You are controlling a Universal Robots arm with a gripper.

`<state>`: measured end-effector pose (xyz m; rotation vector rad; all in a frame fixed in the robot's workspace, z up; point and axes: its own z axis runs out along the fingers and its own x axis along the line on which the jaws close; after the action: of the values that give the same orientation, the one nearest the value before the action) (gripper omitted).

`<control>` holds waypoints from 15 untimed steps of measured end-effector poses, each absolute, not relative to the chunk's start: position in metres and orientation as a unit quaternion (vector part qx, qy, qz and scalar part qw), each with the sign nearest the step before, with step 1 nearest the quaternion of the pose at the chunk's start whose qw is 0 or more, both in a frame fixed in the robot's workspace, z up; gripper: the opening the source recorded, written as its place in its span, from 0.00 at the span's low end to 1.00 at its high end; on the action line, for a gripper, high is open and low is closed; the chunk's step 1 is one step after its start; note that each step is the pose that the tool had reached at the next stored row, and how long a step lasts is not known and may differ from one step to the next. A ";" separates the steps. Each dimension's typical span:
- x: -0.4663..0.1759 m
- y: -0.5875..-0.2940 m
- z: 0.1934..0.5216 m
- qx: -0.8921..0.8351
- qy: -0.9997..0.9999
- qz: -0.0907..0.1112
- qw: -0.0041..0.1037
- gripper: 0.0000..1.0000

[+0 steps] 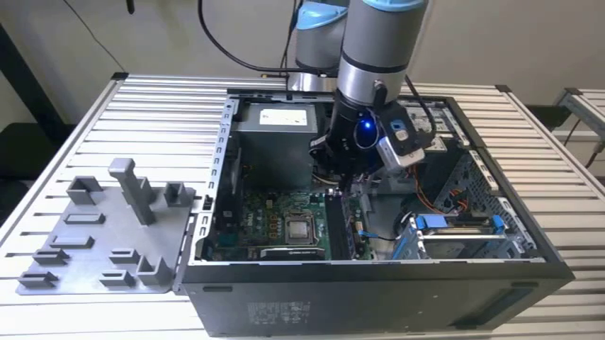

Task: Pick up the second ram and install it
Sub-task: 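Insert the second ram into the second slot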

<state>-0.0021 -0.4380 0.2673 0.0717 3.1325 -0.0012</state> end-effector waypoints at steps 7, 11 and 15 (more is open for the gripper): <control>-0.005 -0.443 0.255 0.021 1.000 0.000 0.001 0.14; -0.007 -0.447 0.250 0.020 1.000 0.000 0.001 0.14; -0.007 -0.453 0.246 0.020 1.000 0.000 0.000 0.14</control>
<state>-0.0074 -0.4528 0.2463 0.0638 3.1400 -0.0014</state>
